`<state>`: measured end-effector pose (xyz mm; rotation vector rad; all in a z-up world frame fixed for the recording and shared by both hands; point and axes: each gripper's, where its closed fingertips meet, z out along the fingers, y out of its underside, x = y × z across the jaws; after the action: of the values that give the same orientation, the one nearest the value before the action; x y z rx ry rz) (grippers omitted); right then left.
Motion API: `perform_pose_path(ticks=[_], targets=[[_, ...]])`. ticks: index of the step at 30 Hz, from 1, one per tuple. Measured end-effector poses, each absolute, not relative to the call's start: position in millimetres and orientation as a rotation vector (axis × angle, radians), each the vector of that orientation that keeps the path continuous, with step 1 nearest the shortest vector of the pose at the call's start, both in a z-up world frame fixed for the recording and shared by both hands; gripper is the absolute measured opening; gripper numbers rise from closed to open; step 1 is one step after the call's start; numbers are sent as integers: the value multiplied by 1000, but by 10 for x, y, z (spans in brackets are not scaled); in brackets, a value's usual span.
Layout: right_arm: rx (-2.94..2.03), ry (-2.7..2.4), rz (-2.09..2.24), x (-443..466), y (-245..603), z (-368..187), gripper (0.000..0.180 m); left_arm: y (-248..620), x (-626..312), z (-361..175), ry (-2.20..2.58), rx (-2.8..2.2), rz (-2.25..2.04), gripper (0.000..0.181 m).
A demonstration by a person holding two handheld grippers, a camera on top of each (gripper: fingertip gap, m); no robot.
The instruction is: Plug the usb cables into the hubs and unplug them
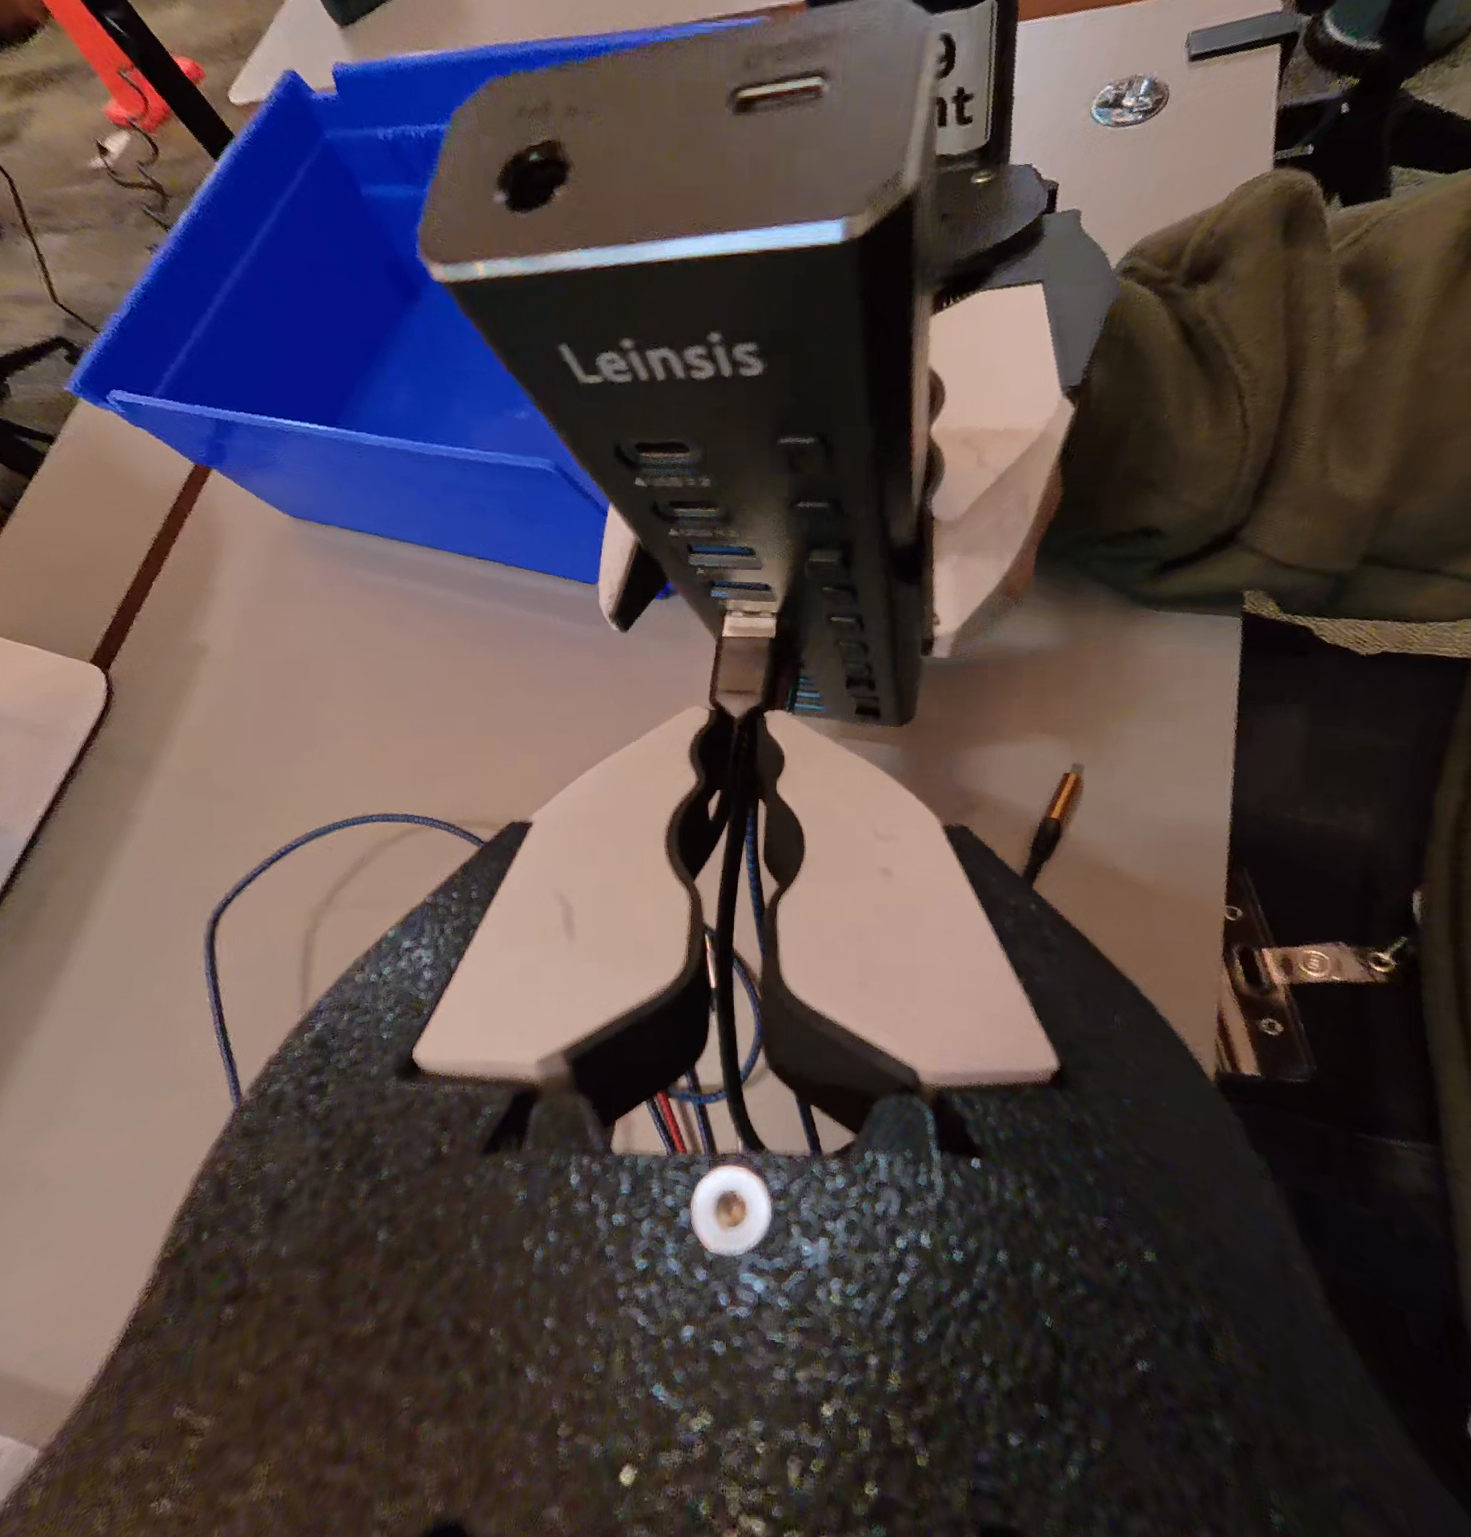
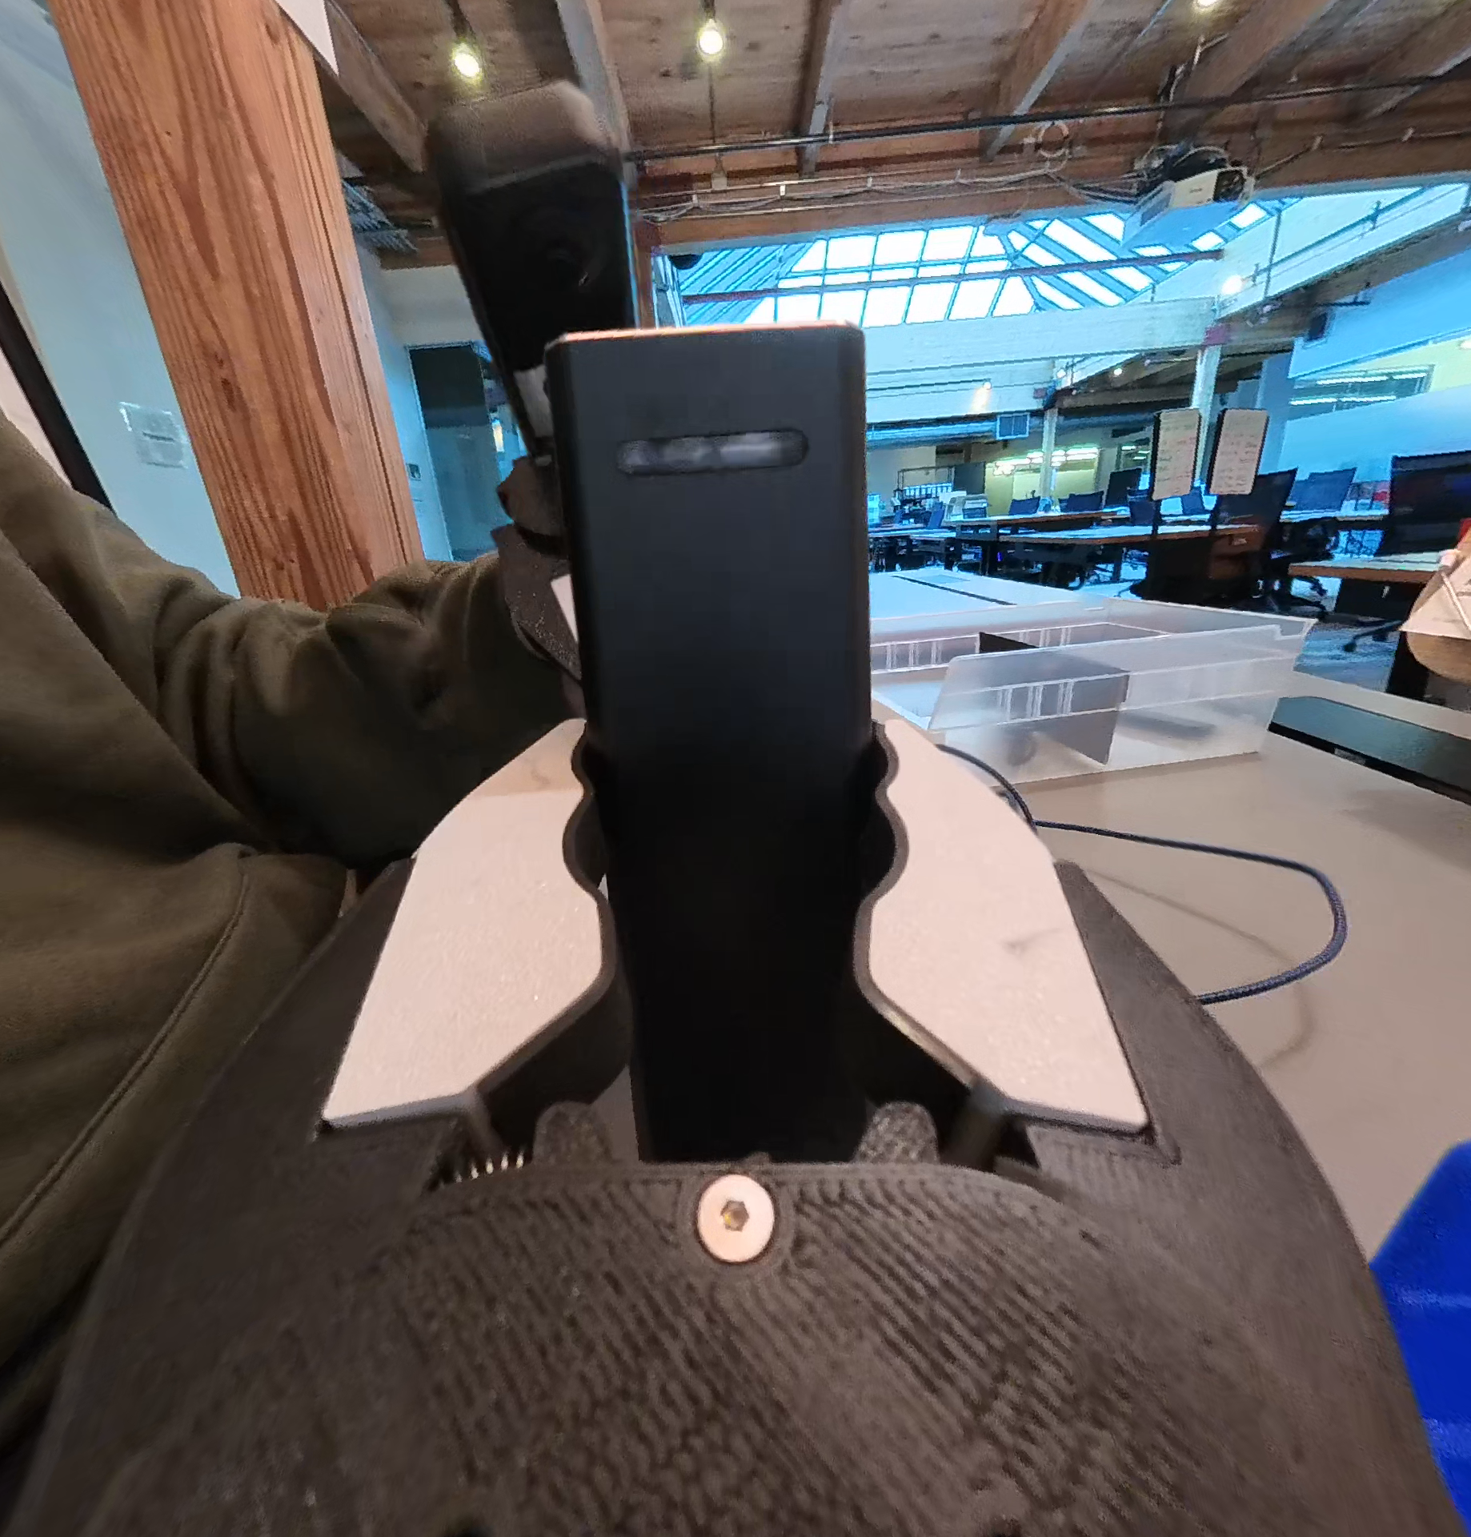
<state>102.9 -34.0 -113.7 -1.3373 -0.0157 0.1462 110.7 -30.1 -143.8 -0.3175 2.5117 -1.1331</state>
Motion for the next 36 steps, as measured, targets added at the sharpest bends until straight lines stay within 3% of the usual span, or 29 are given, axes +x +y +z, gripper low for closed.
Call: perform_pose_path(ticks=[1, 11, 18, 25, 29, 36], targets=[[-1326, -10, 152, 1034, -353, -1132, 62, -316, 1110, -1441, 2503, -312, -1143, 5], [-1262, 50, 208, 1124, -450, -1105, 62, -486, 1186, -1458, 2484, -425, -1365, 6], [-1273, -24, 197, 1040, -558, -1114, 61, -541, 1092, -1447, 2501, -332, -1301, 11], [-1181, 9, 100, 1127, -780, -817, 61, 29, 1138, -751, 2153, -477, -1398, 29], [-1126, -19, -90, 1085, -991, -195, 61, 944, 1359, -751, 1943, -730, -1314, 33], [-1070, -102, -330, 1159, -1395, 1461, 61, 1791, 1559, -1465, 1886, -1057, -1272, 41]])
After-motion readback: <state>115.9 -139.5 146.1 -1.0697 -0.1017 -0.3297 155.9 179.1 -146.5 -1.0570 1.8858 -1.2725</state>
